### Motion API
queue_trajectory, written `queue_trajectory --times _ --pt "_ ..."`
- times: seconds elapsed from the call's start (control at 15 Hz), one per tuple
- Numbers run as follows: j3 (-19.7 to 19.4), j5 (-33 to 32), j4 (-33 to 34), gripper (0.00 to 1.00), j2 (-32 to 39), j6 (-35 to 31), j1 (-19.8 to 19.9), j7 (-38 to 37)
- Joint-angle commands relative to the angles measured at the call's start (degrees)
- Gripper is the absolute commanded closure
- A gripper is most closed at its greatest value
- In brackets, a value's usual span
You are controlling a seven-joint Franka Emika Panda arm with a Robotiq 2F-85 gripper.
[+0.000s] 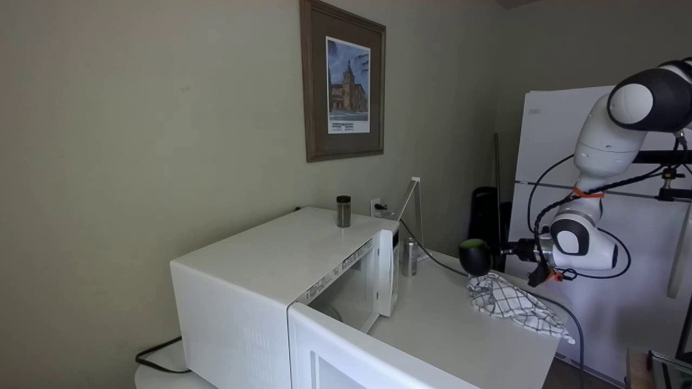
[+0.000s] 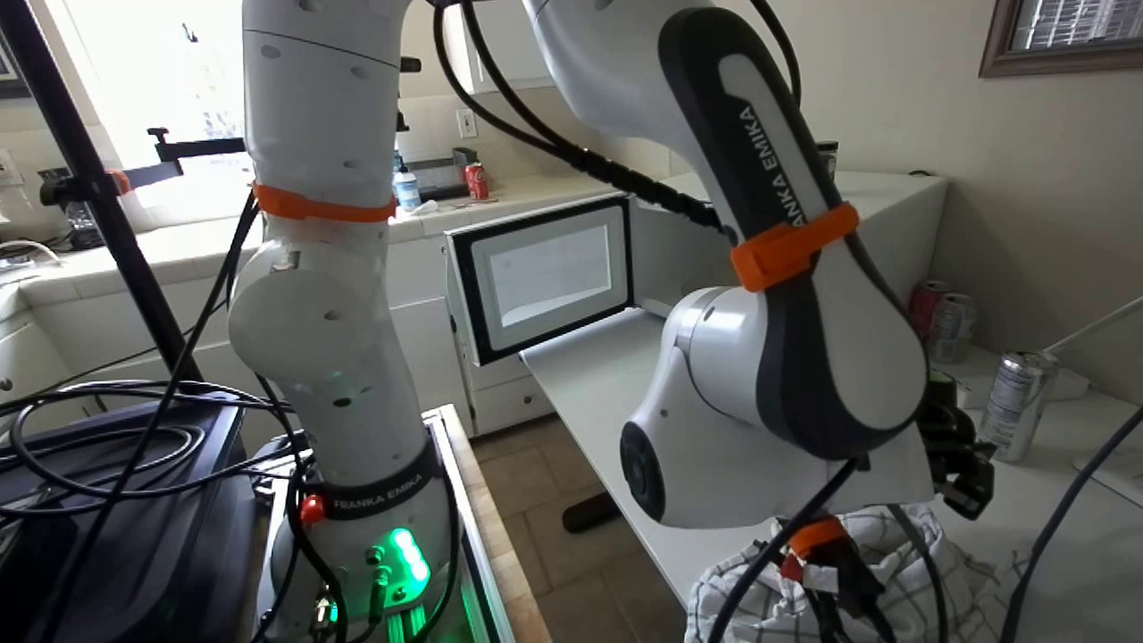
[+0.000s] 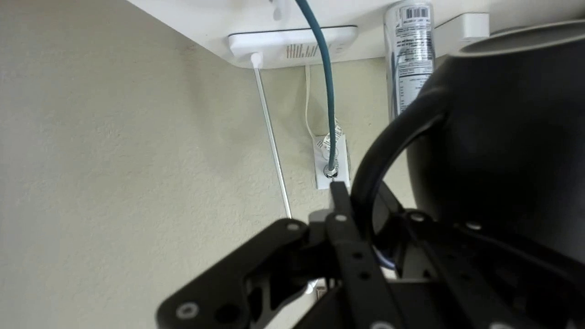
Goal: Remove the black cup from the microwave and put it on the counter
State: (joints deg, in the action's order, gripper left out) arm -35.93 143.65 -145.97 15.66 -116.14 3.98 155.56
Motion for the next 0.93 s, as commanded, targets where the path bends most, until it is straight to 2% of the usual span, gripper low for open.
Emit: queue_trajectory --times 0.0,0.13,0.33,0.47,0.53,0.67,0.73,0.87 --pt "-8.1 0.0 4.3 0.96 3.0 -1.9 -10.9 0.7" --pt "-11.5 0.0 6.2 0.96 5.1 -2.9 -16.1 0.7" --pt "-14.5 0.1 8.9 0.96 8.6 -4.6 -21.7 0.7" --pt "-13.9 0.1 10.3 0.96 10.6 -5.5 -23.4 0.7" --pt "-12.5 0.1 10.8 0.96 11.1 -5.9 -23.2 0.7" --pt "-3.8 0.1 11.4 0.96 10.0 -6.7 -17.3 1.1" --pt "-9.1 0.0 10.2 0.83 10.8 -5.5 -21.2 -0.1" --pt "-5.0 0.0 10.8 0.83 11.2 -6.1 -19.3 -0.1"
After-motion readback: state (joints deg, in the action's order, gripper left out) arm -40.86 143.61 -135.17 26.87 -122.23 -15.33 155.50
